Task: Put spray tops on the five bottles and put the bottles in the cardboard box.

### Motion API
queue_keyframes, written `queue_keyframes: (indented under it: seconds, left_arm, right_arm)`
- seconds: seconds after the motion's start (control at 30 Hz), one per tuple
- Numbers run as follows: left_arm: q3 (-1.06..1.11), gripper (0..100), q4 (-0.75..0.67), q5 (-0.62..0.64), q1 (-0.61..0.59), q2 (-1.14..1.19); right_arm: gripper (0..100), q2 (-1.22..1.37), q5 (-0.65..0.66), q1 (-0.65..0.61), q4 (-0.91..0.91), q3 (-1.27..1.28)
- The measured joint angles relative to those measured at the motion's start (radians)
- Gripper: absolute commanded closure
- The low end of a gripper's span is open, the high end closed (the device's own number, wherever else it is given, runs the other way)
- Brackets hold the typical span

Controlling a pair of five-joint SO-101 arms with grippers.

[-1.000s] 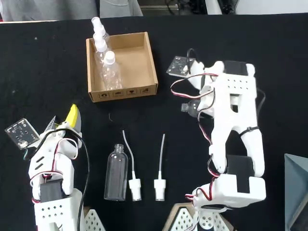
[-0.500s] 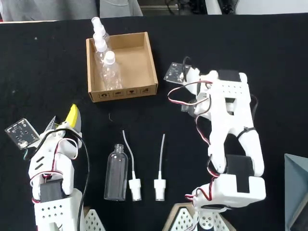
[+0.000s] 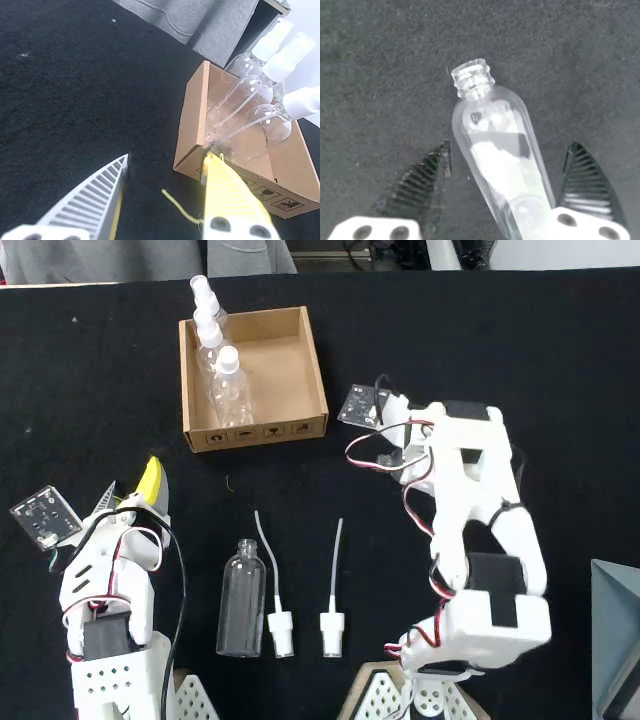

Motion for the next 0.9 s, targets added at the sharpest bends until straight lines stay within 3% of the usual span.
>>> queue_keyframes:
  seconds: [0.17,0.4,0.73,0.9]
  left_arm:
    - [0.000,78,0.000,0.000,0.000,0.000]
    - [0.000,78,0.000,0.000,0.000,0.000]
    - [0.000,78,0.000,-0.029,0.000,0.000]
    - [0.000,78,0.000,-0.046,0.000,0.000]
  right_arm:
    - [70.3,0.044,0.000,-0.002,-0.034,0.000]
    - [85.2,0.044,0.000,-0.002,-0.034,0.000]
    - [85.7,0.044,0.000,-0.002,-0.035,0.000]
    - [85.8,0.043,-0.009,-0.002,0.058,-0.018]
